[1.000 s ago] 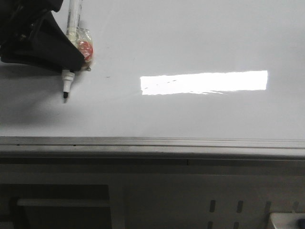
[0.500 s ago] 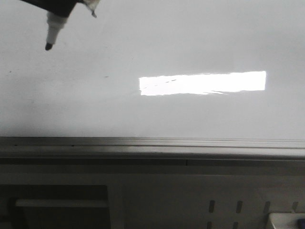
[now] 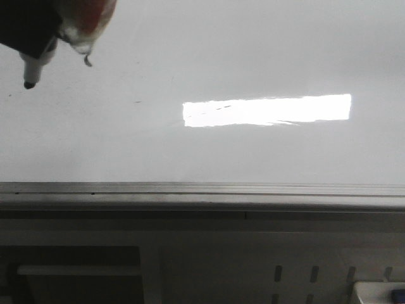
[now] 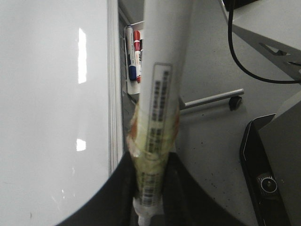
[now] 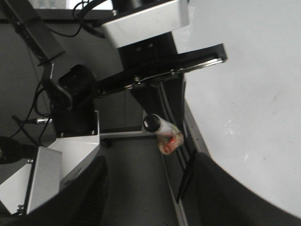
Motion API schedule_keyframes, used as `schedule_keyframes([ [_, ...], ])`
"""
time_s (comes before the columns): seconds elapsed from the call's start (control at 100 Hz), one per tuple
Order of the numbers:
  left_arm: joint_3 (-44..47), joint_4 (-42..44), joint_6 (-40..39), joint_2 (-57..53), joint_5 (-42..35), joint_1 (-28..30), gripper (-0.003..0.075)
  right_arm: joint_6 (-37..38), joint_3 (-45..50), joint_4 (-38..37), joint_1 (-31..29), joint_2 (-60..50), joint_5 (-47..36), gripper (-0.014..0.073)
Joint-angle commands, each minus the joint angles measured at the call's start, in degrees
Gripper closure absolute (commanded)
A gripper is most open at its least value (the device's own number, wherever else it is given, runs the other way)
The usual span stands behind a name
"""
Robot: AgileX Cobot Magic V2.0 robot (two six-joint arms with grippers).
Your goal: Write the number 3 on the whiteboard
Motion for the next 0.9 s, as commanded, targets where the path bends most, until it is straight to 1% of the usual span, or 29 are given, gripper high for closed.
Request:
schedule_keyframes([
  [0.0, -1.88, -2.18, 0.07, -0.64, -1.61, -0.5, 0.0741, -0.7, -2.12, 1.01, 3.74, 4.03, -3.49, 0.0228],
  [0.06, -1.88, -2.18, 0.07, -0.64, -1.61, -0.5, 0.0741, -0.7, -2.25, 0.49, 6.44, 6.26, -4.72, 0.0228],
  [0.11, -1.88, -2.18, 0.07, -0.64, -1.61, -0.5, 0.0741, -0.7, -2.84, -1.58, 8.89, 8.2, -6.28, 0.0229],
  [0.2, -1.88, -1.43, 0.07, -0.64, -1.61, -0.5, 0.0741, -0.7, -4.11, -4.05, 13.51, 11.56, -10.95, 0.0228],
  [0.26, -1.88, 0.44, -0.06, -0.64, -1.61, -0.5, 0.0741, -0.7, -5.46, -4.72, 17.07, 13.73, -14.58, 0.0228],
  [0.38, -1.88, 4.4, -0.57, -0.64, -1.61, -0.5, 0.0741, -0.7, -8.04, -5.76, 20.74, 17.81, -19.19, 0.0228],
  [0.65, -1.88, 5.4, -0.8, -0.64, -1.61, -0.5, 0.0741, -0.7, -10.08, -6.03, 21.23, 25.14, -19.49, 0.0236],
  [0.8, -1.88, 5.4, -0.9, -0.64, -1.61, -0.5, 0.0741, -0.62, -10.08, -6.03, 21.23, 27.24, -19.49, 0.0335],
  [0.89, -1.88, 5.4, -0.9, -0.64, -1.61, -0.5, 0.0741, -0.62, -10.08, -6.03, 21.23, 28.14, -19.81, 0.0347],
])
